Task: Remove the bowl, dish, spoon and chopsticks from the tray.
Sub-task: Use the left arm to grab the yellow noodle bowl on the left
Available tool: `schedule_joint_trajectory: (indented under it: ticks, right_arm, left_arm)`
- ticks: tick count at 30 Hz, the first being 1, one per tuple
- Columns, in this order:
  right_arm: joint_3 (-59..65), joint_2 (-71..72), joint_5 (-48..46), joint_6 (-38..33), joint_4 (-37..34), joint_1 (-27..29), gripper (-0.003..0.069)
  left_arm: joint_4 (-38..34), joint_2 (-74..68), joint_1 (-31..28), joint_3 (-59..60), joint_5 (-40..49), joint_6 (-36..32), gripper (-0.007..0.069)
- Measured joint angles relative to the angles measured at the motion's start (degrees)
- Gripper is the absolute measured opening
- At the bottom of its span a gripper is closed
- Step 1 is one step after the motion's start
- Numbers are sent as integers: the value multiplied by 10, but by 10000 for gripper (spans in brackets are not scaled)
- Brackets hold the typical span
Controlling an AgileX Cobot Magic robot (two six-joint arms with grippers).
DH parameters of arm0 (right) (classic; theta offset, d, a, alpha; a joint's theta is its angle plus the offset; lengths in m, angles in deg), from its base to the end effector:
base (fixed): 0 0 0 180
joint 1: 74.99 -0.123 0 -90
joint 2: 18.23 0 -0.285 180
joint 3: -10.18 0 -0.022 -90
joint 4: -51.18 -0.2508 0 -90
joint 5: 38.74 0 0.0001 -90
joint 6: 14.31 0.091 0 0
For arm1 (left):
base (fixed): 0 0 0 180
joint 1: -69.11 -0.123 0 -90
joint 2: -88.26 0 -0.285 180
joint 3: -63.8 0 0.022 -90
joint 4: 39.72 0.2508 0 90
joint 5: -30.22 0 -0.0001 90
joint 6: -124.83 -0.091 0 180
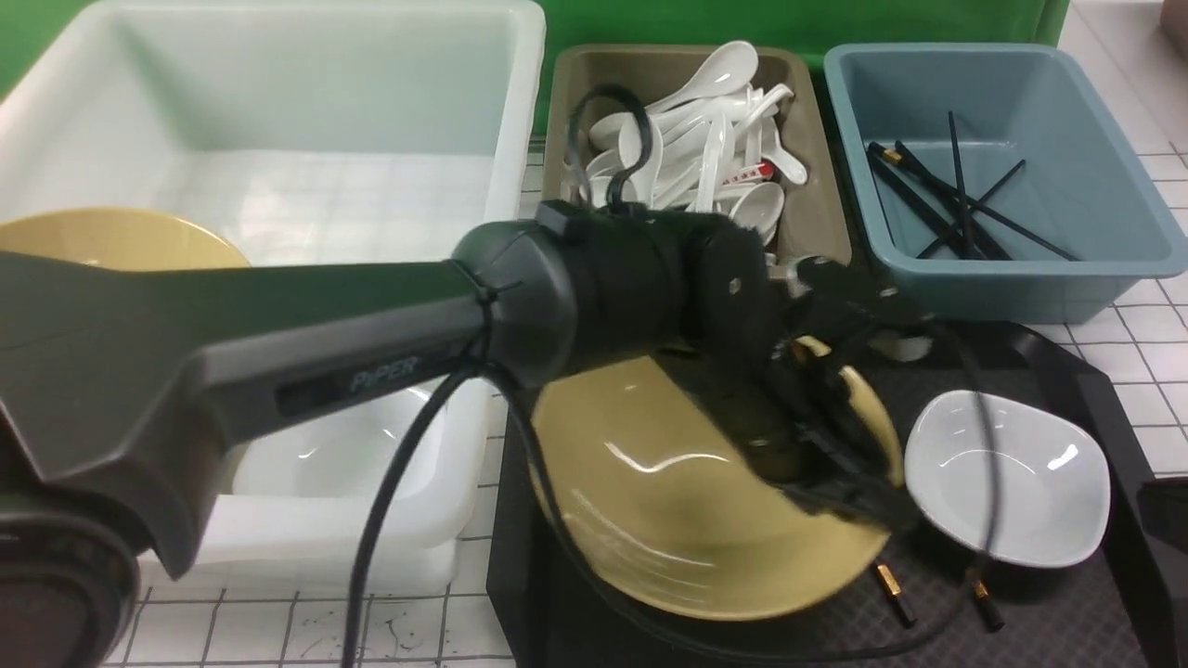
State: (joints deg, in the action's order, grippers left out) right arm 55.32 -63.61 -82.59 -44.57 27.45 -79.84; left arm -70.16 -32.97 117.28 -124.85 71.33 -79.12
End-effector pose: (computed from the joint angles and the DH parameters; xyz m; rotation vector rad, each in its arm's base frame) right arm 0.1133 0.0351 0.2872 -0.4892 2.2258 0.2534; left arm 0.2650 -0.3415 0.2167 1.2193 2.4146 -0.7229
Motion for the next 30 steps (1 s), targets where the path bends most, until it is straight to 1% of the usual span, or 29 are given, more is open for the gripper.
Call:
schedule_joint_trajectory:
  ticks: [2,4,6,9,10,12,13,14,15,16,17,19,20,21,23,26,28,30]
  right_arm:
    - [0,0,1,0,0,-3,48]
    - [0,0,1,0,0,-10,48]
    - [0,0,-1,0,0,-16,48]
    - [0,0,-3,-1,-1,-20,48]
    - [0,0,-3,-1,-1,-20,48]
    - [0,0,-3,-1,-1,-20,48]
    - [0,0,-3,-1,-1,-20,48]
    - [0,0,-3,-1,-1,-20,48]
    - [0,0,-3,-1,-1,-20,48]
    - [0,0,-3,-1,-1,-20,48]
    - [0,0,-3,-1,-1,-20,48]
    - [0,0,-3,-1,-1,-20,48]
    - [0,0,-3,-1,-1,-20,48]
    - [0,0,-3,-1,-1,-20,48]
    - [0,0,-3,-1,-1,-20,48]
    - [0,0,-3,-1,-1,-20,48]
    - [0,0,-3,-1,-1,-20,48]
    - [0,0,-3,-1,-1,-21,48]
  left_arm:
    - [-34,0,3,-21,8,-18,-11]
    - [-40,0,1,-51,34,-31,-11]
    - [-10,1,-6,-78,69,-20,-5]
    - [104,11,-23,-115,141,44,51]
    - [135,12,-27,-121,156,56,70]
    - [248,18,-41,-137,205,135,169]
    - [279,18,-45,-138,215,157,209]
    - [294,18,-47,-138,219,167,230]
    - [326,17,-50,-138,227,187,281]
    - [365,14,-53,-137,232,208,358]
    - [369,13,-53,-137,232,210,367]
    - [406,5,-54,-137,225,223,465]
    - [408,4,-54,-137,225,223,465]
    - [419,-8,-55,-137,217,227,511]
    - [424,-19,-58,-137,212,232,528]
    - [424,-41,-67,-137,211,250,529]
    - [424,-58,-72,-137,211,254,507]
    - [424,-71,-75,-137,212,251,465]
